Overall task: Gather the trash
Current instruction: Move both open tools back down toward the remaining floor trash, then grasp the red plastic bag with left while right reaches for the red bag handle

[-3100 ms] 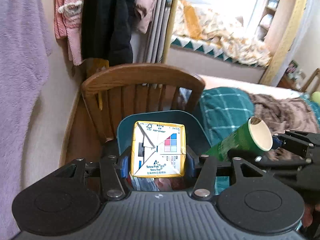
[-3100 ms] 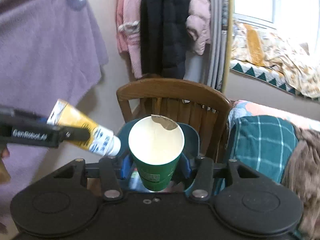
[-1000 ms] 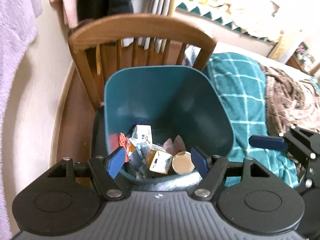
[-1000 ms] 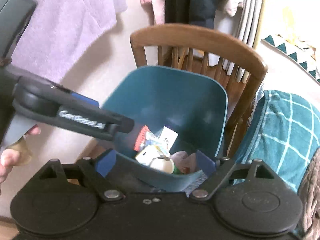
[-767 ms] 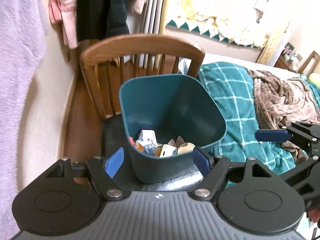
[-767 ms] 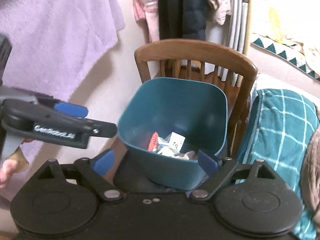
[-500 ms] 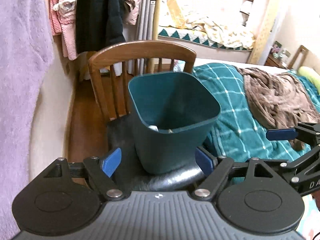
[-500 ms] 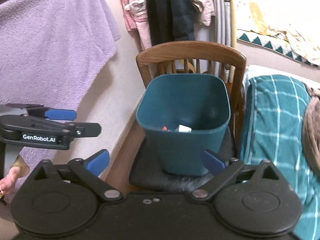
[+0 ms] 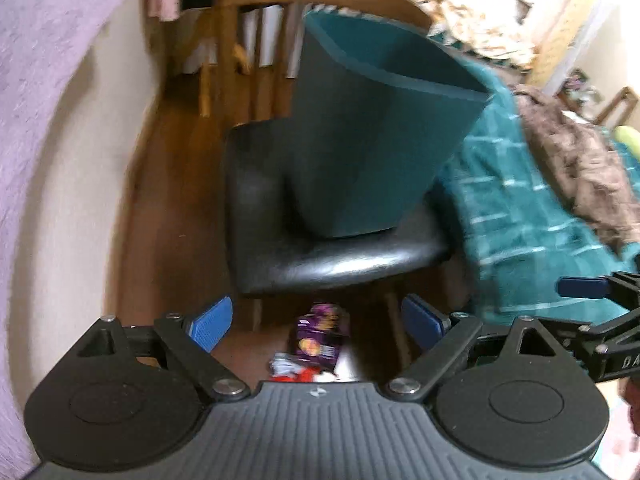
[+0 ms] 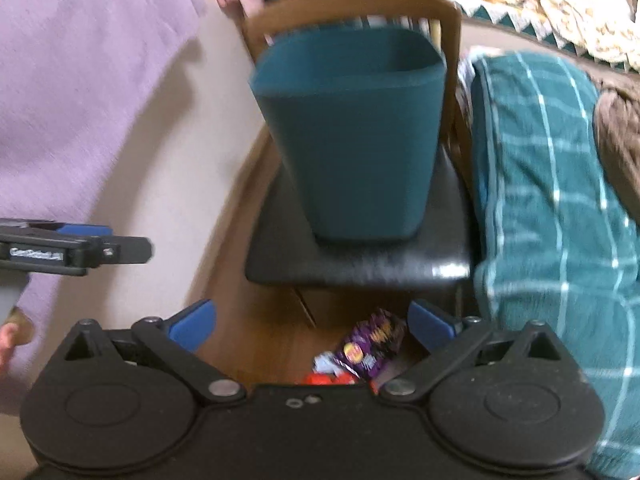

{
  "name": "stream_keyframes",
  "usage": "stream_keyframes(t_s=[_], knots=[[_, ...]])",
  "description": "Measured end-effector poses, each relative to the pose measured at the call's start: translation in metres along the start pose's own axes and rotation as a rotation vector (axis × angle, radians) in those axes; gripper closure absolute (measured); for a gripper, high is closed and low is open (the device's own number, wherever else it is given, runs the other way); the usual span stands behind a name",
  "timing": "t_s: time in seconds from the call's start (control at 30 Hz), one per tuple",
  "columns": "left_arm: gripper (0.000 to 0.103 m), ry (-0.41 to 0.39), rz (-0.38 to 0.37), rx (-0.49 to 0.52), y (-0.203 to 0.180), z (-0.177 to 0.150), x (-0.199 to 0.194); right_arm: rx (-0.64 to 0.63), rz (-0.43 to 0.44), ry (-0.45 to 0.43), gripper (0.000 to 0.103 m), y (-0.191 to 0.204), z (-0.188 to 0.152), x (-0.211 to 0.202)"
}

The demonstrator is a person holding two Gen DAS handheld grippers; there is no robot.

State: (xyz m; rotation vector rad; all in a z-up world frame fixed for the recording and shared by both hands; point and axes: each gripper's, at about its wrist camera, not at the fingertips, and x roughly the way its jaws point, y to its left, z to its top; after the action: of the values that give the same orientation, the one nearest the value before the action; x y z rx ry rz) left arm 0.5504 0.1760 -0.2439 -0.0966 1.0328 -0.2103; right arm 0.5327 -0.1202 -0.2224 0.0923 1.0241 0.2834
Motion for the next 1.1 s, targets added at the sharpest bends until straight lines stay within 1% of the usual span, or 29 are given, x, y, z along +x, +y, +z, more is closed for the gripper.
stream_keyframes(t_s=[0.03,0.07,0.2,0.37,0.47,0.57,0.63,0.77,0.8,0.9,0.93,1.03,1.1], knots=[[0.011,-0.002,0.031,0.008,-0.001,-0.01,0.011,0.008,-0.002,0.015,0.0,-0.006,-0.008,0.014],[0.011,0.006,0.043,0.017,-0.002,-0.019,0.023,0.018,0.001,0.033,0.0,-0.013,-0.015,0.029],[0.011,0.078,0.04,0.011,-0.003,-0.057,0.084,0.02,-0.016,0.089,0.0,-0.037,-0.043,0.091],[0.011,0.176,0.039,-0.044,-0.002,-0.107,0.176,0.042,-0.018,0.174,0.001,-0.069,-0.086,0.177],[0.011,0.24,0.037,-0.041,-0.002,-0.139,0.235,0.017,-0.017,0.248,0.003,-0.079,-0.125,0.231],[0.011,0.316,0.044,-0.019,-0.002,-0.175,0.3,-0.022,-0.006,0.335,0.005,-0.085,-0.176,0.287],[0.011,0.374,0.052,-0.035,0.005,-0.196,0.34,-0.039,0.0,0.385,0.007,-0.088,-0.21,0.321],[0.011,0.462,0.073,-0.123,0.024,-0.235,0.413,-0.065,0.008,0.454,0.008,-0.093,-0.271,0.383],[0.011,0.48,0.08,-0.156,0.03,-0.244,0.43,-0.062,0.008,0.466,0.008,-0.093,-0.285,0.399],[0.011,0.511,0.11,-0.261,0.049,-0.264,0.472,-0.017,0.01,0.494,0.011,-0.096,-0.315,0.443],[0.011,0.515,0.117,-0.307,0.057,-0.269,0.485,-0.006,0.008,0.498,0.011,-0.095,-0.321,0.455],[0.011,0.527,0.142,-0.401,0.074,-0.28,0.515,0.011,0.004,0.504,0.012,-0.09,-0.337,0.491],[0.011,0.529,0.16,-0.438,0.079,-0.286,0.532,0.025,0.012,0.504,0.013,-0.086,-0.344,0.513]])
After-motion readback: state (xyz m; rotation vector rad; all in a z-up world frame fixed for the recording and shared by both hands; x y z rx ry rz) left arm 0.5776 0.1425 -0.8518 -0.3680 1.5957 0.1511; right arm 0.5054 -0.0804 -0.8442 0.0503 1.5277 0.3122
